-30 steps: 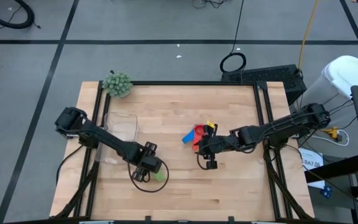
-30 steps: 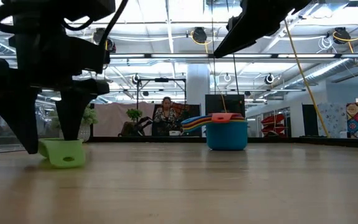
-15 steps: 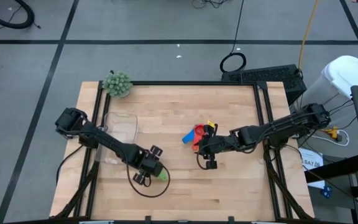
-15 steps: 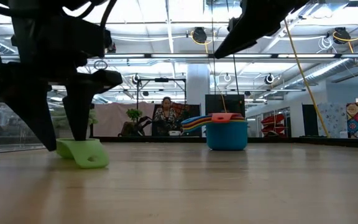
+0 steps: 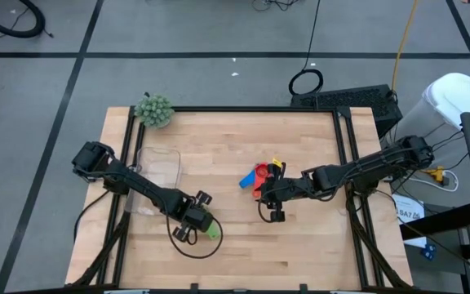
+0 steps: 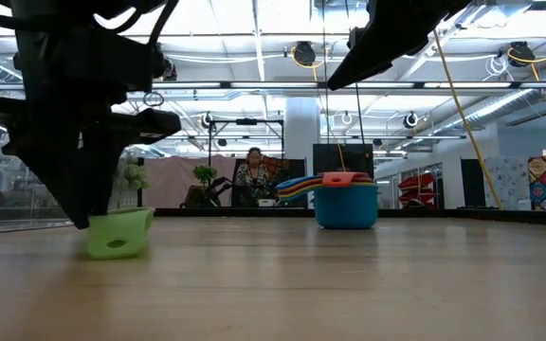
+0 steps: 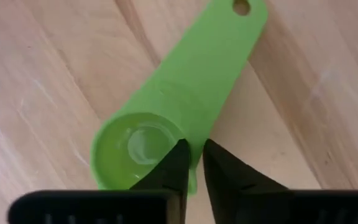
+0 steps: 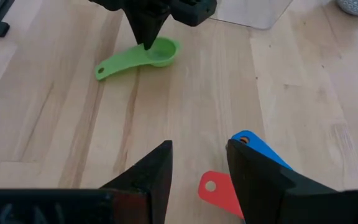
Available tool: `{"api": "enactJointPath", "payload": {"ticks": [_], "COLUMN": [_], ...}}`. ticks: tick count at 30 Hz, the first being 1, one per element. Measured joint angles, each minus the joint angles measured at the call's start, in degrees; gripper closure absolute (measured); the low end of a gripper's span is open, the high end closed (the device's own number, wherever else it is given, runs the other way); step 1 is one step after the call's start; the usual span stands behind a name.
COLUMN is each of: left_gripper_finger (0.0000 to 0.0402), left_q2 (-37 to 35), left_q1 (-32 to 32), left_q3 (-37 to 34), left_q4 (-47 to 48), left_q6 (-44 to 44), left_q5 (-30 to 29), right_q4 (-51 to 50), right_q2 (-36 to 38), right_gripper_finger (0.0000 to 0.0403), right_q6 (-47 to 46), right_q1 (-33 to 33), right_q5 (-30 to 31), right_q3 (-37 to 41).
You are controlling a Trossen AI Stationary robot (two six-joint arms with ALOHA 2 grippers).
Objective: Nest measuring cups in basket
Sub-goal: Stack the green measuring cup on top of the red measuring cup
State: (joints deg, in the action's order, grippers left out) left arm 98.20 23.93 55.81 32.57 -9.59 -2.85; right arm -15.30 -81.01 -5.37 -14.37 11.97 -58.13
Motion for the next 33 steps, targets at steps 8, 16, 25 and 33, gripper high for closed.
{"api": "enactJointPath", "payload": {"ticks": [8,16,25,33], "left_gripper_finger": [0.0394,0.0398,0.0398,0.0398], "left_q2": [0.01,0.02,-3.0,-8.16], "left_q1": [2.14,2.73,0.79,-1.67], "left_q3": [0.63,9.13,15.14,15.18], "left_q4": [-2.42,-2.68,-4.76,-10.85], "left_q6": [-2.7,-7.62,-12.03,-12.87], "left_q5": [-1.15,-7.57,-13.61,-11.74], "right_q4": [0.48,0.7,6.82,14.22], "right_q2": [0.0,0.0,0.02,0.02], "right_gripper_finger": [0.0257,0.0257,0.0257,0.0257], "right_q6": [0.1,2.38,12.13,25.09], "right_q1": [0.0,-0.08,-4.77,-9.34], "right_q5": [-0.02,-5.86,-2.94,7.7], "right_q3": [0.0,0.0,0.0,-0.02]}}
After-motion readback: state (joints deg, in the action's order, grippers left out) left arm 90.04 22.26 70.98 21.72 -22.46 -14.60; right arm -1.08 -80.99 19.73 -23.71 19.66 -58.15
